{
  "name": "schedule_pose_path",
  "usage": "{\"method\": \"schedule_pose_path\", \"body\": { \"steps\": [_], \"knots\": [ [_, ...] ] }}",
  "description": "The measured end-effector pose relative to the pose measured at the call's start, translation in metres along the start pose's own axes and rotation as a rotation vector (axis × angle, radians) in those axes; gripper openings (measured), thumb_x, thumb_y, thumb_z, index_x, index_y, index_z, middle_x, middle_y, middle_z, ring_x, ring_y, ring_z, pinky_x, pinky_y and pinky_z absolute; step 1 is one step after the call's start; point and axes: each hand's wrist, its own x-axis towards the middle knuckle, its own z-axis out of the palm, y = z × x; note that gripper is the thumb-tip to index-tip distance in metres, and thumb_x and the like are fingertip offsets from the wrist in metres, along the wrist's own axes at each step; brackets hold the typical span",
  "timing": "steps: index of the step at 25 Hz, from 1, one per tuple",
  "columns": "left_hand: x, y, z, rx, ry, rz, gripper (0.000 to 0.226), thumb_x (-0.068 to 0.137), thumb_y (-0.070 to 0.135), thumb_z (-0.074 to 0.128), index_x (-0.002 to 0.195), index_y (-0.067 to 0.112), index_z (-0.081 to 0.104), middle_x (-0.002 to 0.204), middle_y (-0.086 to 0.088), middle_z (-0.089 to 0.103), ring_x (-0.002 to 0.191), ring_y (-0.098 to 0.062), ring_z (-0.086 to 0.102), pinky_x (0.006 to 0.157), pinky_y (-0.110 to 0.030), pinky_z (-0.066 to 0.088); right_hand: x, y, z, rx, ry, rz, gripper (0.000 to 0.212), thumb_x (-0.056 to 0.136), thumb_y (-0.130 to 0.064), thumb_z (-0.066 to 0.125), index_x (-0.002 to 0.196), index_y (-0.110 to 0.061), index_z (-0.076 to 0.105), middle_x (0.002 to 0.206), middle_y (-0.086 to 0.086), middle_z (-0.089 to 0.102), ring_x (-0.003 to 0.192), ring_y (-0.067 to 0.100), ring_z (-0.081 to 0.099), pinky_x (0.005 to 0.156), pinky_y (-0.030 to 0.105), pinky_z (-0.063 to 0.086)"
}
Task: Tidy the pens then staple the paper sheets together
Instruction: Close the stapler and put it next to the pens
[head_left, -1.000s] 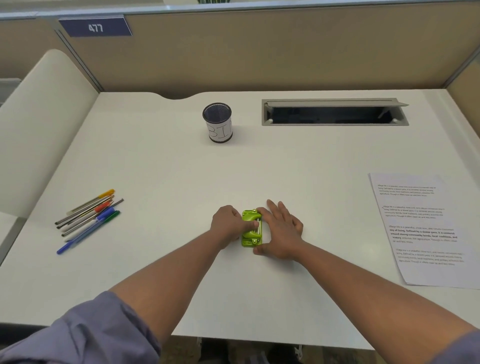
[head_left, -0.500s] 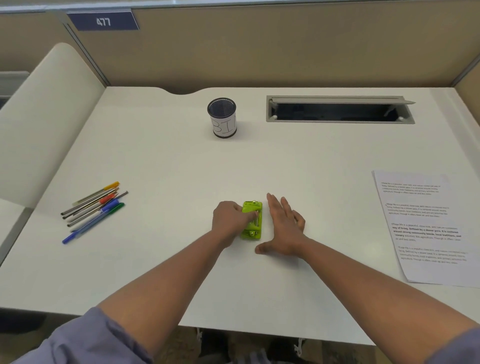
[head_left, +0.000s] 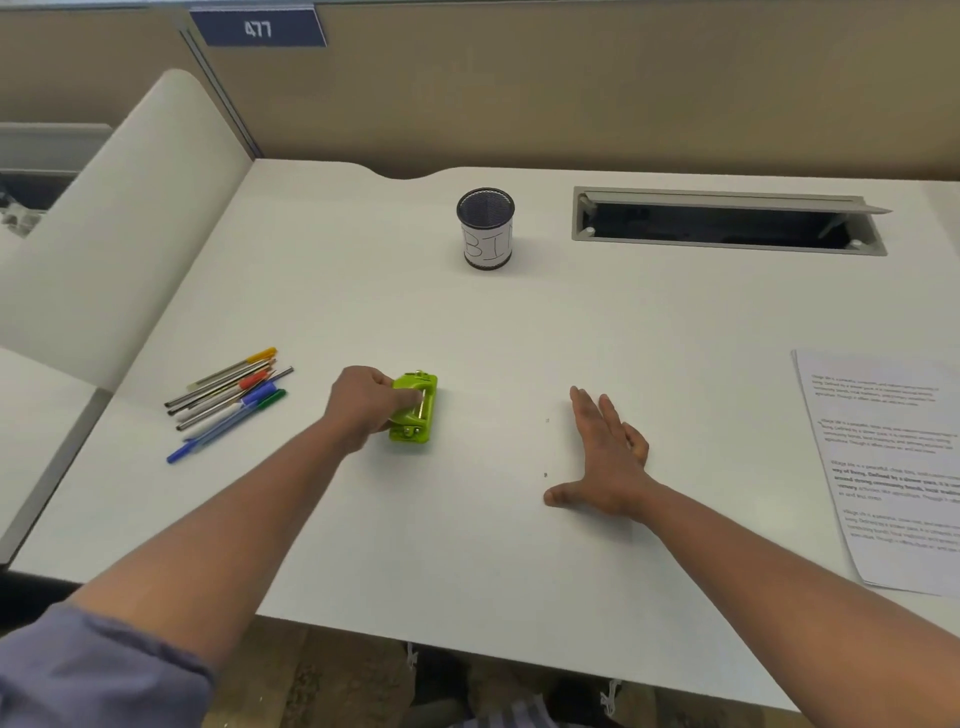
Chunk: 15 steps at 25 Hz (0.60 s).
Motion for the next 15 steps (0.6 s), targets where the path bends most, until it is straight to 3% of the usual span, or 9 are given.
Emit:
{"method": "schedule_pose_path", "body": {
  "steps": [10,13,15],
  "knots": [
    [0.031,-0.023,-0.057,0.08,0.05,-0.056,0.035,0.068,0.014,0.093,0.078,0.008,0.06,0.084,-0.017,0.069,0.076,-0.029,0.069,0.078,-0.049,0.063,0.001,-0.001,0.002,-0.008,-0.006,0.003,0.14,0.052,-0.07,0.073,0.15,-0.047,-0.024,0.161,-0.028,-0.022,0.144,-0.002,-0.033,0.116,0.032,-0.007],
    [0.032,-0.023,-0.057,0.133,0.07,-0.045,0.035,0.069,0.018,0.092,0.077,0.009,0.058,0.08,-0.012,0.065,0.076,-0.029,0.064,0.074,-0.043,0.06,0.001,0.0,0.001,-0.016,-0.002,-0.006,0.139,0.052,-0.07,0.073,0.15,-0.049,-0.025,0.159,-0.03,-0.023,0.143,-0.003,-0.034,0.115,0.031,-0.008],
    [0.03,-0.021,-0.055,0.188,0.103,-0.035,0.038,0.069,0.027,0.091,0.086,0.011,0.06,0.089,-0.008,0.064,0.085,-0.028,0.061,0.071,-0.038,0.053,0.002,0.0,0.002,-0.017,-0.002,-0.008,0.139,0.053,-0.07,0.074,0.15,-0.049,-0.023,0.159,-0.03,-0.024,0.143,-0.004,-0.034,0.116,0.031,-0.008]
  ]
}}
